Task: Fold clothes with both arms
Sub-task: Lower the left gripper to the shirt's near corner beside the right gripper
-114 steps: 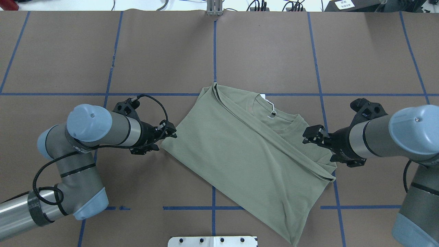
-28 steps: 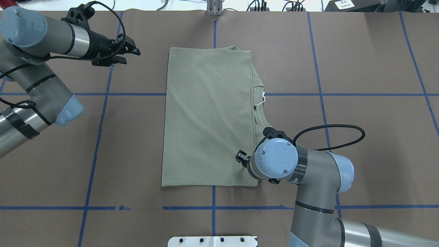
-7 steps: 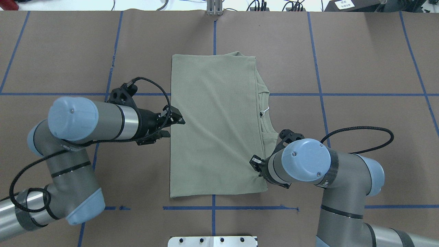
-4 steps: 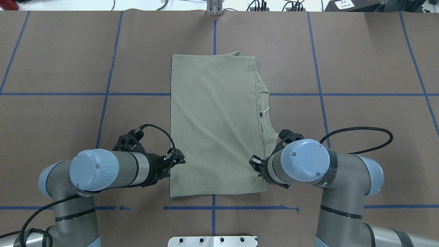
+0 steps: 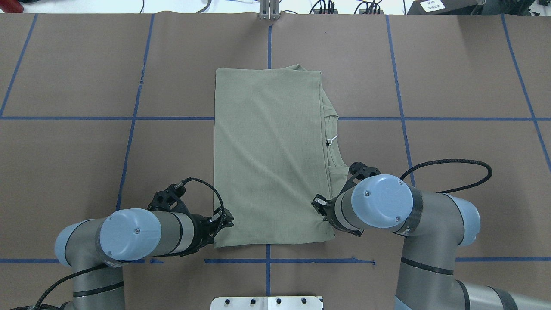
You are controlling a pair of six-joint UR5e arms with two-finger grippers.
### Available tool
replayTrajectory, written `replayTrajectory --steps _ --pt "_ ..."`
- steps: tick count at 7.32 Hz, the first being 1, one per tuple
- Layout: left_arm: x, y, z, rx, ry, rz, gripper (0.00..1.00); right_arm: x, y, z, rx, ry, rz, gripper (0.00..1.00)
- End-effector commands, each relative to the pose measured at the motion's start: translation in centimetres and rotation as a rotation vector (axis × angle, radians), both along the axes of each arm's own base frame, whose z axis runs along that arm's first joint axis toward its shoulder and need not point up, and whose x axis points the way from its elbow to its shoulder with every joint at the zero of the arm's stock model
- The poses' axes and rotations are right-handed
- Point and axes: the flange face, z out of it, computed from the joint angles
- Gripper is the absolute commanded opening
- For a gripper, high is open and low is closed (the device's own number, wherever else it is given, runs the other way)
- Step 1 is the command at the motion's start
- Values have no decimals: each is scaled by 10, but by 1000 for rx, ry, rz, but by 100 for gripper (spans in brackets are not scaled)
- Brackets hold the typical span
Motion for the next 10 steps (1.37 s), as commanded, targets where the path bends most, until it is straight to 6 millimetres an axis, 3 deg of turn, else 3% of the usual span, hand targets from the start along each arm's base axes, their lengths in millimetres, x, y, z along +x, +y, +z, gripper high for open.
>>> replayTrajectory --steps 1,8,9,10 --pt "0 13 -5 -16 -36 18 70 0 0 -2 0 -3 -1 0" --pt "9 22 6 -25 -61 34 55 1 0 -2 0 -5 0 0" --pt "9 22 6 -26 -59 35 37 1 0 -2 1 -5 -1 0" --pt "9 22 5 -26 -58 35 0 1 0 0 0 -2 -1 0"
